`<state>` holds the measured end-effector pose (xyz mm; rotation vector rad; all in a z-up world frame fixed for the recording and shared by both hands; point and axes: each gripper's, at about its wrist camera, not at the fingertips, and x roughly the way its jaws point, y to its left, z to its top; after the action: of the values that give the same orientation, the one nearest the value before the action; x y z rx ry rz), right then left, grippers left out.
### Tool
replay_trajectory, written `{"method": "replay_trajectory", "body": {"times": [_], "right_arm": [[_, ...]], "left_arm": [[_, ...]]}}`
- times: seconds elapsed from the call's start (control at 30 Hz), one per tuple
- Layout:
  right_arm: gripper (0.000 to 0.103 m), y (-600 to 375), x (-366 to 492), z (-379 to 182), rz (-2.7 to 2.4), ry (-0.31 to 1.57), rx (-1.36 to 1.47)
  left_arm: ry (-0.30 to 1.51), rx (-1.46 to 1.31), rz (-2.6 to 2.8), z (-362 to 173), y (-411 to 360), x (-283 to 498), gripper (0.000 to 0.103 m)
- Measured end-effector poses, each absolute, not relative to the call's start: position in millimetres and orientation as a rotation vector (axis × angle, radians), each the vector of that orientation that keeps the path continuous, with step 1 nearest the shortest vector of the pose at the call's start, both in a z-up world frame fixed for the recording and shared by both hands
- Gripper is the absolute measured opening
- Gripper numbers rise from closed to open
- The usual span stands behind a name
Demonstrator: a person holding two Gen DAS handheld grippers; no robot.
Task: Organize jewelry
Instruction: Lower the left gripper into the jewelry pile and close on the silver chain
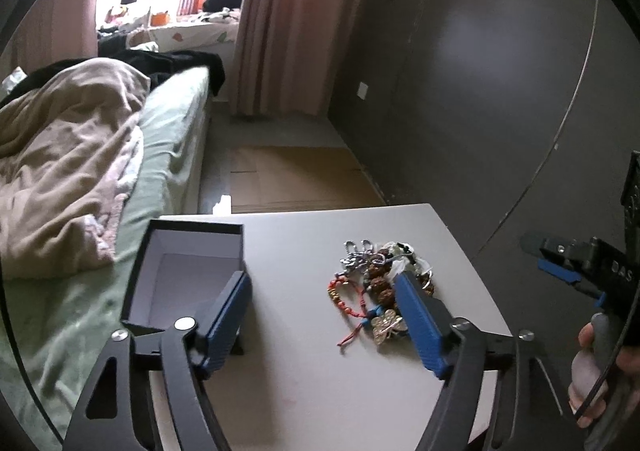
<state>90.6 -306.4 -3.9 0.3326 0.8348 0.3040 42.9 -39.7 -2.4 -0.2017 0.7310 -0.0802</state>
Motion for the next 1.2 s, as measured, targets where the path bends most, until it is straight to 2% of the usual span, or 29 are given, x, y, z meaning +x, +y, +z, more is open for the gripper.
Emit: {"method": "replay_trajectory", "body": {"times": [0.03,0.17,0.23,0.4,0.5,0.53,0.7,1.2], "right_arm": [[0.087,-309.4,94.1,-5.9,0.299,0.844,0.346],[0.078,-319.5,106.0,-15.1,0.281,0.873,0.402],[0.073,-325.2,112.5,-21.2,0.279,0.89,0.453],[0.068,-330.6,126.0,-37.0,0.3,0.938,0.567],[0.065,-332.8,132.7,-44.6,0.314,0.958,0.618],[0.064,-332.4,134.6,-47.2,0.321,0.965,0.637],[0.064,-337.8,140.9,-51.9,0.332,0.971,0.686],[0.064,-357.6,162.9,-73.5,0.296,1.019,0.773]], "left_arm": [[0.733,-0.202,-0.086,-2.8,-40.8,45.1,0.07],[0.743,-0.198,-0.123,-3.6,-50.8,58.8,0.064],[0.76,-0.189,-0.139,-6.0,-57.0,67.1,0.056],[0.815,-0.181,-0.164,-16.4,-72.8,88.1,0.05],[0.865,-0.163,-0.175,-25.8,-83.0,104.8,0.038],[0.879,-0.167,-0.178,-28.4,-85.1,109.5,0.037],[0.932,-0.18,-0.179,-38.8,-89.6,129.3,0.033],[1.128,-0.142,-0.097,-65.4,-92.3,201.2,0.033]]}}
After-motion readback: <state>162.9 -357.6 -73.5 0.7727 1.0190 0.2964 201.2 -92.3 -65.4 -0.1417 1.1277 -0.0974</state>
